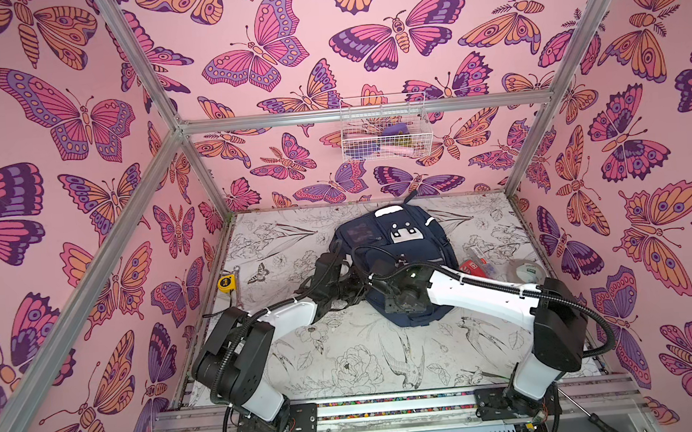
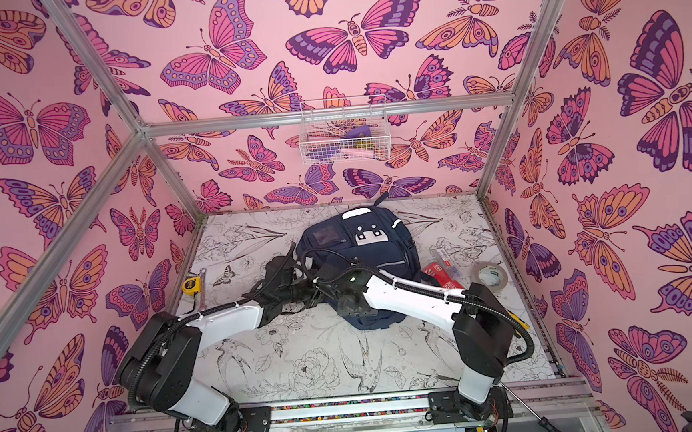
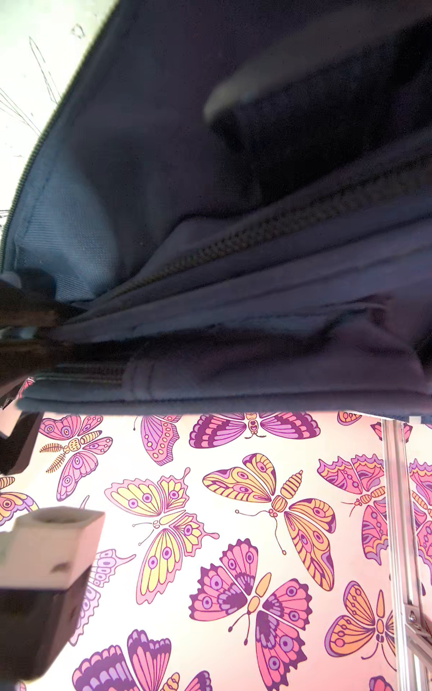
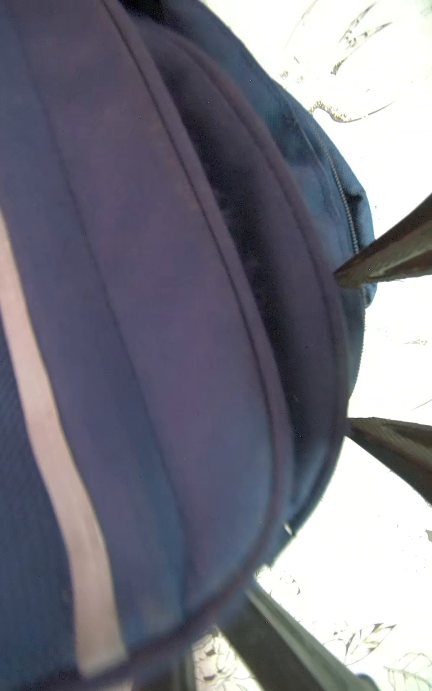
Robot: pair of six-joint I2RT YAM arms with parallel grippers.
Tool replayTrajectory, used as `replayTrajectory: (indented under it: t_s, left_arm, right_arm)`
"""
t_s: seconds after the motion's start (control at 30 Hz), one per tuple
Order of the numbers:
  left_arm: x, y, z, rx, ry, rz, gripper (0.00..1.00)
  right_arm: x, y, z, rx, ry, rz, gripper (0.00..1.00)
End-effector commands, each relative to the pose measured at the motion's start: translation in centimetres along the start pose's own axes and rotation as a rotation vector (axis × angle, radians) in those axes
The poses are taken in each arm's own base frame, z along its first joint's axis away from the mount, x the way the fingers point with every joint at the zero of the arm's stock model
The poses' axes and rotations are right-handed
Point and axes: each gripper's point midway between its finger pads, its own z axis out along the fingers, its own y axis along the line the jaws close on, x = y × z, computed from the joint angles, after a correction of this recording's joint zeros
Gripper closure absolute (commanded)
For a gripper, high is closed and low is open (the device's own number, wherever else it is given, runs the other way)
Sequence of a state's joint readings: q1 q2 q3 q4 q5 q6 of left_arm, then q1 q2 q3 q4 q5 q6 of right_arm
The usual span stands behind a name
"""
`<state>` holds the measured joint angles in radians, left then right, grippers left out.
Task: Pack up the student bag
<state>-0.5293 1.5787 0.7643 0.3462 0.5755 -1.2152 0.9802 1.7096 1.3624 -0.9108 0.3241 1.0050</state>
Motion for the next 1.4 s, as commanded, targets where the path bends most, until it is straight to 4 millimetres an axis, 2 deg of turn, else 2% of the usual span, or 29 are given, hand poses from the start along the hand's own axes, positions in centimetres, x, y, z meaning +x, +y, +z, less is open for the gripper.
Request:
replayTrajectory:
  t_s: [0.0,0.17,0.3,0.4,0.57,0.67,0.77,0.83,1.0,1.37]
  left_arm:
    - [0.6,-1.6,0.5,0.039,0.04,0.052,1.0]
    - [0.5,-0.9,0.9,0.022,0.042,0.029,1.0]
    - [0.9,-1.5,0.9,0.035,0.048,0.034,1.0]
    - [0.9,-2.0,1.0,0.045,0.049,0.039,1.0]
    - [1.1,-2.6,1.0,0.056,0.057,0.05,1.0]
    - [1.1,-2.6,1.0,0.056,0.054,0.055,1.0]
    - [1.0,-2.4,1.0,0.048,0.05,0.061,1.0]
    - [0.9,-2.3,1.1,0.044,0.049,0.064,1.0]
    - [0.9,-2.1,1.2,0.038,0.049,0.067,1.0]
    - [0.9,-1.8,1.2,0.02,0.047,0.074,1.0]
  right_arm:
    - [-0.6,0.2,0.3,0.031,-0.045,0.004,0.41]
    - [-0.7,1.1,1.0,-0.001,-0.064,0.052,0.43]
    - [-0.9,0.7,1.1,0.011,-0.106,0.124,0.4]
    - [-1.2,-0.5,1.7,0.108,-0.129,0.17,0.36]
    - [-1.4,-0.7,2.7,0.21,-0.122,0.155,0.37]
    - [-1.2,-1.6,2.4,0.279,-0.103,0.13,0.46]
    - [-0.9,-2.5,1.8,0.278,-0.103,0.138,0.62]
    - [-0.7,-3.2,1.2,0.28,-0.1,0.133,0.68]
    - [-0.5,-4.2,-0.2,0.274,-0.091,0.116,0.76]
    - [0.3,-4.8,-0.1,0.268,-0.06,0.076,0.87]
